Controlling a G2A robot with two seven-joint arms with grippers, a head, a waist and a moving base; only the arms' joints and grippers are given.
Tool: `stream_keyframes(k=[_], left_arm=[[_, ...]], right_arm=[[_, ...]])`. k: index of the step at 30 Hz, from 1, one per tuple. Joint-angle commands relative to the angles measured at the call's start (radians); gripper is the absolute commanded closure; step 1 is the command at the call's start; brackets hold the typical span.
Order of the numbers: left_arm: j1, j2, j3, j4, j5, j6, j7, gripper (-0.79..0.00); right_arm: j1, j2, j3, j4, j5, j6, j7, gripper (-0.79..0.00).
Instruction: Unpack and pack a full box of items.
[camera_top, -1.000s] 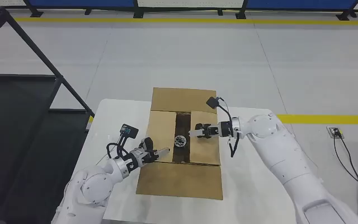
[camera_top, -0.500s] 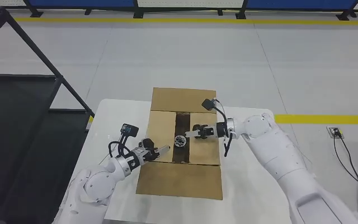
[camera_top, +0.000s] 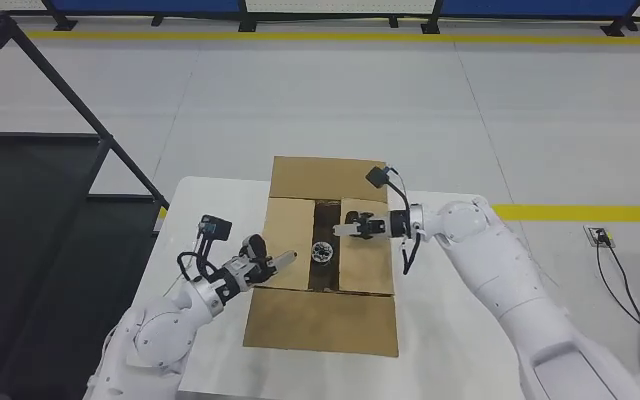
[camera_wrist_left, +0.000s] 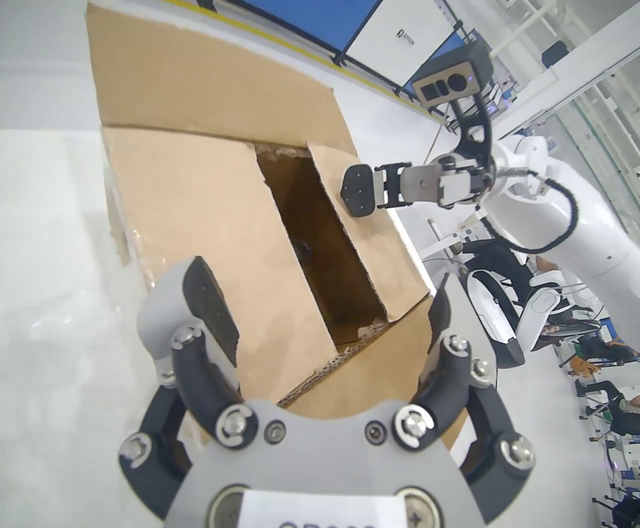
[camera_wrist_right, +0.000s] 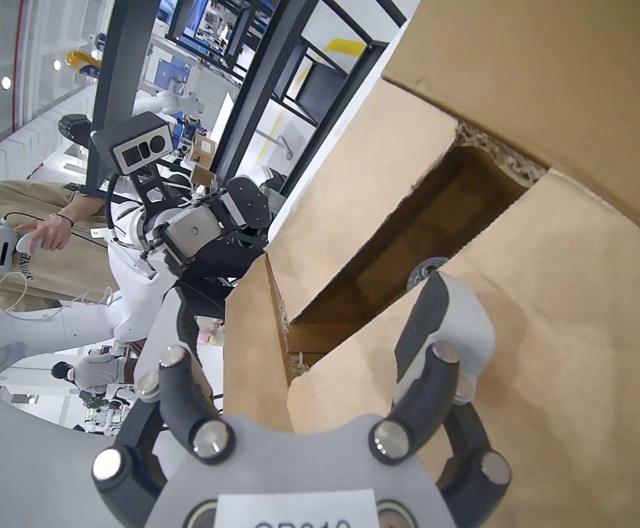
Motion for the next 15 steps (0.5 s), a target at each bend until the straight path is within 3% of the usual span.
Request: stream_keyframes(k=[1,3,6,10,15], left_arm=[[0.033,0.006,-0.051,-0.041,-0.043,-0.02,-0.007,-0.785],[0.072,0.015,-0.114,-0.073,-0.093,-0.05,-0.032,-0.785],[0.15,0.029,-0.219,-0.105,-0.16,-0.104,-0.096,-0.785],[0.283,0.05,-0.361,-0.153,-0.243,-0.194,-0.237,-0.785],[0.293,0.052,-0.375,-0.158,-0.238,-0.201,-0.248,-0.785]], right_arm=[[0.002,0.009,0.015,-0.008,-0.004,-0.012,-0.013,-0.785],[0.007,0.018,0.029,-0.006,-0.041,-0.019,-0.057,-0.785],[0.004,0.026,0.027,-0.022,-0.071,-0.034,-0.034,-0.785],[0.004,0.026,0.027,-0.022,-0.071,-0.034,-0.034,-0.785],[0.004,0.026,0.027,-0.022,-0.071,-0.034,-0.034,-0.785]])
